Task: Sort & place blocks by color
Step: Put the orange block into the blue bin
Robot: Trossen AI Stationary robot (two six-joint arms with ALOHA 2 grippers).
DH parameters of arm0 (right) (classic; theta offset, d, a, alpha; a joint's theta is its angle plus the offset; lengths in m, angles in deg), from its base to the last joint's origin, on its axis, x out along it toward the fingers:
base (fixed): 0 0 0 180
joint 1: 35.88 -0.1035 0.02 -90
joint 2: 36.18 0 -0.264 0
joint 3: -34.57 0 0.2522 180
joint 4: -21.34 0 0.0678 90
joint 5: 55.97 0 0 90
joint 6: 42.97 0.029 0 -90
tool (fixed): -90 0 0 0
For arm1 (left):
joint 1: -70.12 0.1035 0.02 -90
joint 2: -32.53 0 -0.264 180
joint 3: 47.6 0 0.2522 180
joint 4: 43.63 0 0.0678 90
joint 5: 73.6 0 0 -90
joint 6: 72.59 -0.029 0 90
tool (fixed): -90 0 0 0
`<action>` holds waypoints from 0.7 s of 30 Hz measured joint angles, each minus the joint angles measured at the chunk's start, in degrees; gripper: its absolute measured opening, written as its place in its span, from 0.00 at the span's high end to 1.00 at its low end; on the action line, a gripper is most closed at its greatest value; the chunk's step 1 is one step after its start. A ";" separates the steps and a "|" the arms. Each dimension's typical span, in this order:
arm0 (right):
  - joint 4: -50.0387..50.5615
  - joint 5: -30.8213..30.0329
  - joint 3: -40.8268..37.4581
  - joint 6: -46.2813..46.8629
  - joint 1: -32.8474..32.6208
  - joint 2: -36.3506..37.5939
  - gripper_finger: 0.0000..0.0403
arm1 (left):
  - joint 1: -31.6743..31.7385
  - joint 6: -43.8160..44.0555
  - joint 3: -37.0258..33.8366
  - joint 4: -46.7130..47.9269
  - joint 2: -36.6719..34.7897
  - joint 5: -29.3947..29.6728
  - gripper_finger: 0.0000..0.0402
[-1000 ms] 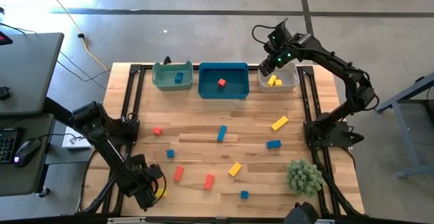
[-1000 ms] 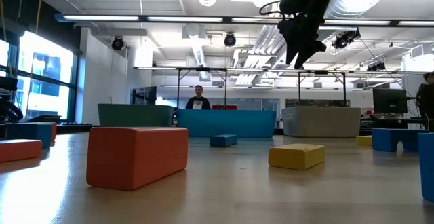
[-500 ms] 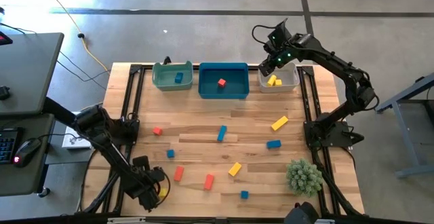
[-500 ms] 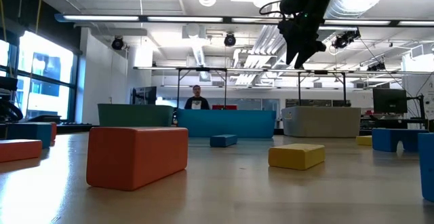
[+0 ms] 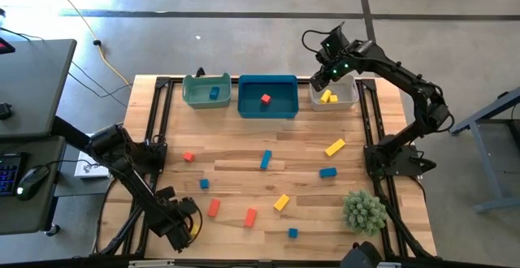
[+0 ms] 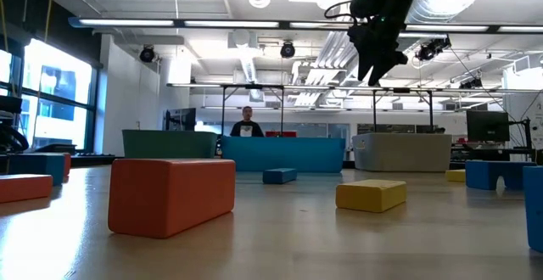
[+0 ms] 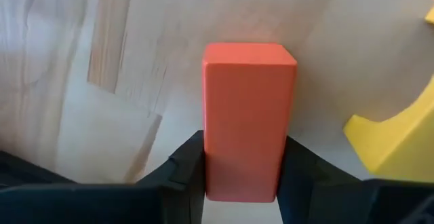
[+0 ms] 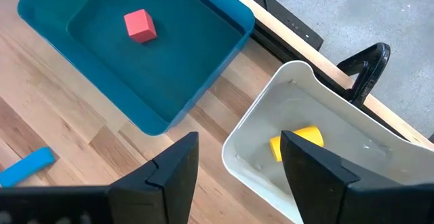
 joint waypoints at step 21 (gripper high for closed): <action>-0.41 0.19 0.00 -4.46 -5.58 0.00 0.51 | 16.57 -7.60 0.02 -0.10 -22.27 15.68 0.74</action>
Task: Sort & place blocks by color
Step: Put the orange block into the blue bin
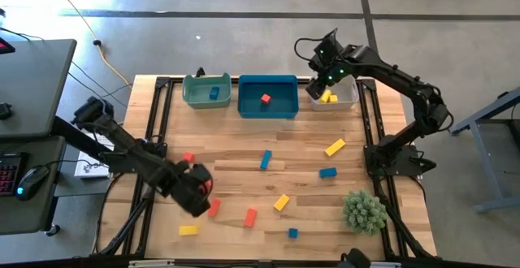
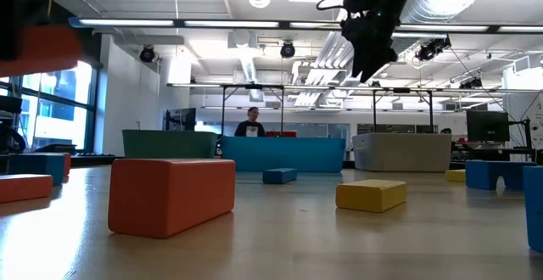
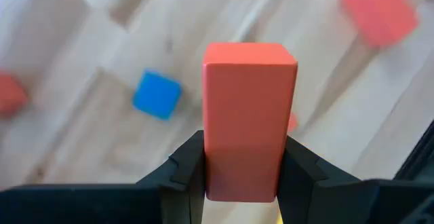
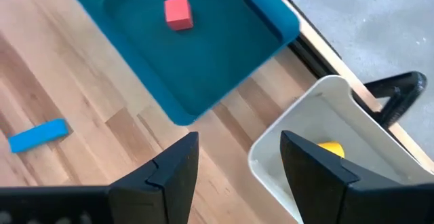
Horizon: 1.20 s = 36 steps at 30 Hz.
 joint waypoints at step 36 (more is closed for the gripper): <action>-16.66 15.62 -0.02 1.96 -5.35 0.00 0.44 | 59.53 -59.39 0.04 -34.02 -4.08 -26.43 0.74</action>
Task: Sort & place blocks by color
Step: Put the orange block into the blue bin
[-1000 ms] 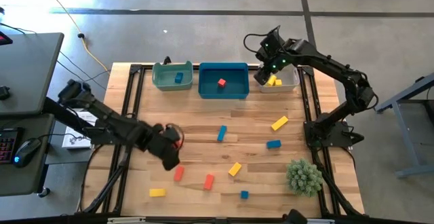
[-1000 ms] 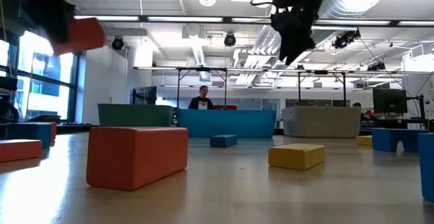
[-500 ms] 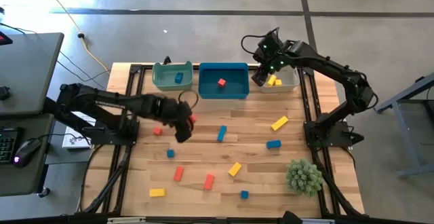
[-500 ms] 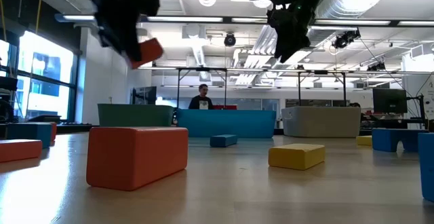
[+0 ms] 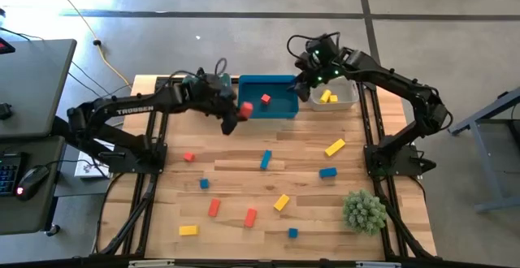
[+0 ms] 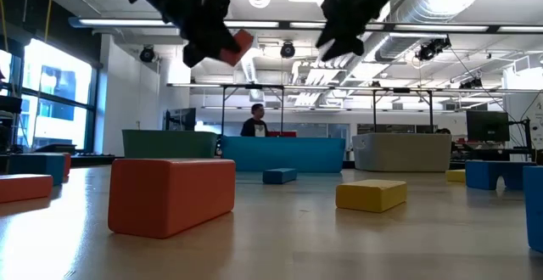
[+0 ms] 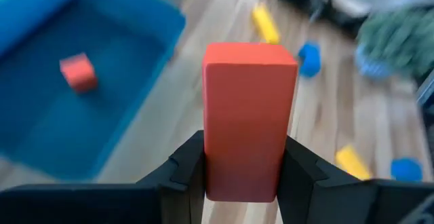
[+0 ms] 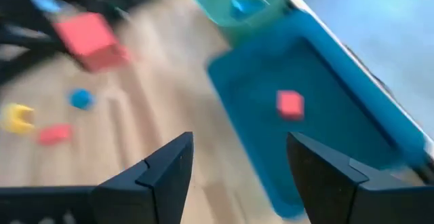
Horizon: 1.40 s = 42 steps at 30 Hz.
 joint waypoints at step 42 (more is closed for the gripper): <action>-35.99 7.39 0.00 1.13 -10.39 -1.48 0.44 | 5.26 -3.82 0.02 -37.40 2.19 -11.55 0.74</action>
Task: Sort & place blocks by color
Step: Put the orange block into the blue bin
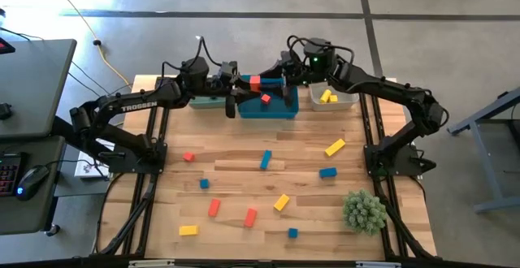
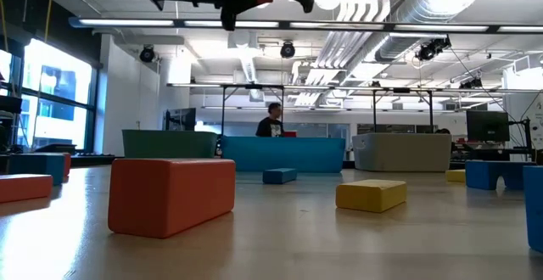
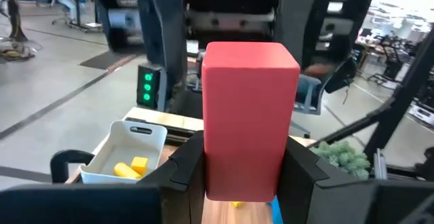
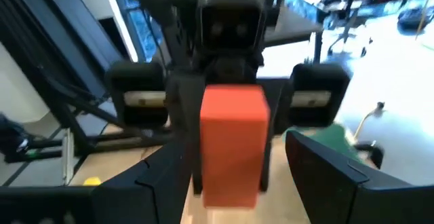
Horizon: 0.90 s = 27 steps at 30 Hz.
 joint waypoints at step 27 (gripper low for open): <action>-4.75 -4.20 -0.02 4.45 -1.02 -3.35 0.71 | 0.72 -0.36 0.00 -1.79 1.99 0.11 0.72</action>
